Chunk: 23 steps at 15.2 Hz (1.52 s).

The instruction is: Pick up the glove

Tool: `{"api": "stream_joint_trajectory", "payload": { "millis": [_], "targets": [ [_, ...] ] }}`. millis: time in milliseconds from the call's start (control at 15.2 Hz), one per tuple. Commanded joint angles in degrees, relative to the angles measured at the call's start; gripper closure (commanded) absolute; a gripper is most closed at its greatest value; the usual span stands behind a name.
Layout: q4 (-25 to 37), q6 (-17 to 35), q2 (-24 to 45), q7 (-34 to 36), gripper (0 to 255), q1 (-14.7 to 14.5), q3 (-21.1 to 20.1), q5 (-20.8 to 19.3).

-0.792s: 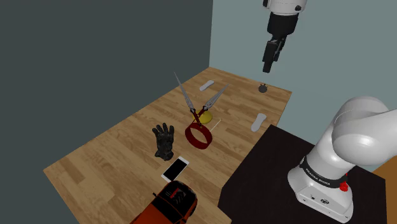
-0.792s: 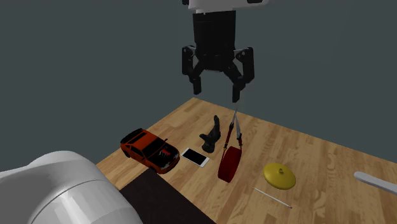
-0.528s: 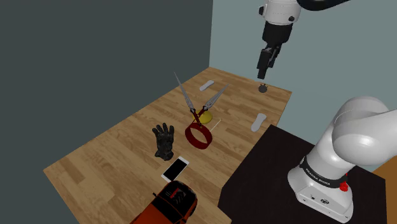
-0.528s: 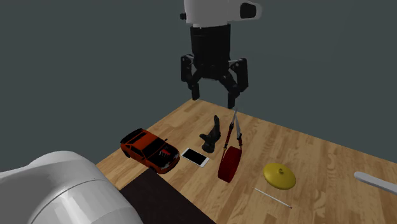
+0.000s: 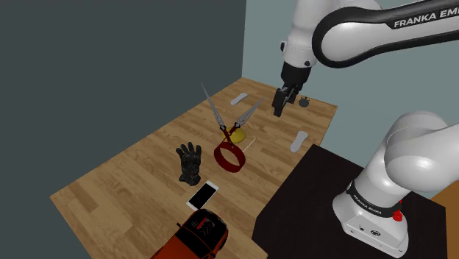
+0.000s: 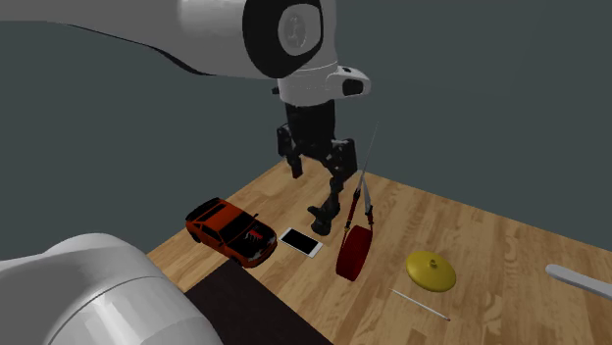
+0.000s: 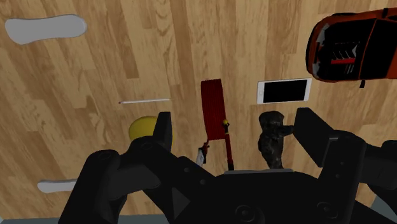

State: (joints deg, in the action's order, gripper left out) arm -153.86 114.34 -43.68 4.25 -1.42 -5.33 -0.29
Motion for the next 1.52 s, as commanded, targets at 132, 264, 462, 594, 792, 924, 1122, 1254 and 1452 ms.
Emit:
{"api": "stream_joint_trajectory", "payload": {
  "millis": [132,264,462,594,792,924,1122,1254,1452],
  "targets": [
    [-3.61,11.83,5.75,4.83,0,-0.56,-3.00,1.89],
    [-4.61,17.63,9.43,7.25,0,-0.66,-4.56,2.49],
    [-5.16,26.42,15.96,11.19,0,-0.32,-7.16,2.75],
    [-4.88,32.20,20.87,14.20,0,0.41,-9.13,2.20],
    [-3.51,40.41,28.82,20.01,0,2.64,-12.60,-0.71],
    [-1.95,45.34,34.39,25.60,0,5.26,-15.40,-5.18],
    [1.75,51.05,43.22,39.57,0,9.99,-18.85,-19.47],
    [5.51,53.04,49.33,52.25,0,10.18,-17.60,-33.25],
    [12.10,54.75,57.49,67.96,0,3.94,-10.47,-48.93]
  ]
}}
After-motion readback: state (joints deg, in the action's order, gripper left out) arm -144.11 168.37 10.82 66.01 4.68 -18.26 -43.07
